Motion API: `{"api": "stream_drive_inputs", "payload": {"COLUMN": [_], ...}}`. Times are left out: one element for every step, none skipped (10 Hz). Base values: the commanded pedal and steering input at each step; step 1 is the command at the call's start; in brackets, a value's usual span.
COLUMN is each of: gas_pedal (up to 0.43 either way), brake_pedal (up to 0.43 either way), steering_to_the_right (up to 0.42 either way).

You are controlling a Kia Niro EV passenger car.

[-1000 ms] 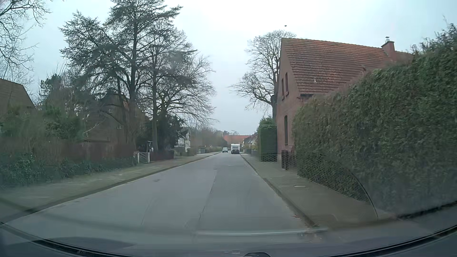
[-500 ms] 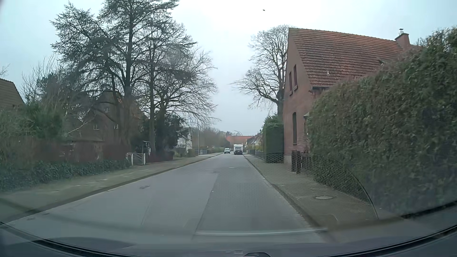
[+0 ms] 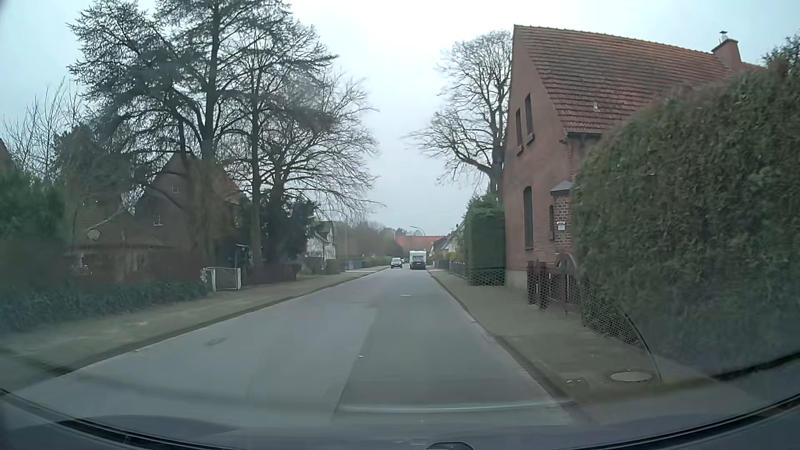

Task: Follow the waypoints while adhering to traffic rules and regulations

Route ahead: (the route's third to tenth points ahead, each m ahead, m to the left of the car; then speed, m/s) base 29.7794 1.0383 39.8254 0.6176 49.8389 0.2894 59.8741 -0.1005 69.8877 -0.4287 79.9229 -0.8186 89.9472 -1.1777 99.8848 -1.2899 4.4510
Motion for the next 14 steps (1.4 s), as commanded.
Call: {"api": "stream_drive_inputs", "payload": {"gas_pedal": [0.028, 0.028, 0.047, 0.047, 0.047, 0.047, 0.039, 0.028, 0.008, 0.008, 0.008, 0.008, 0.008, 0.008], "brake_pedal": [0.0, 0.0, 0.0, 0.0, 0.0, 0.0, 0.0, 0.0, 0.0, 0.0, 0.0, 0.0, 0.0, 0.0], "steering_to_the_right": [-0.001, 0.001, 0.003, 0.005, 0.013, 0.02, 0.021, 0.02, 0.017, 0.017, 0.017, 0.017, 0.017, 0.016]}}
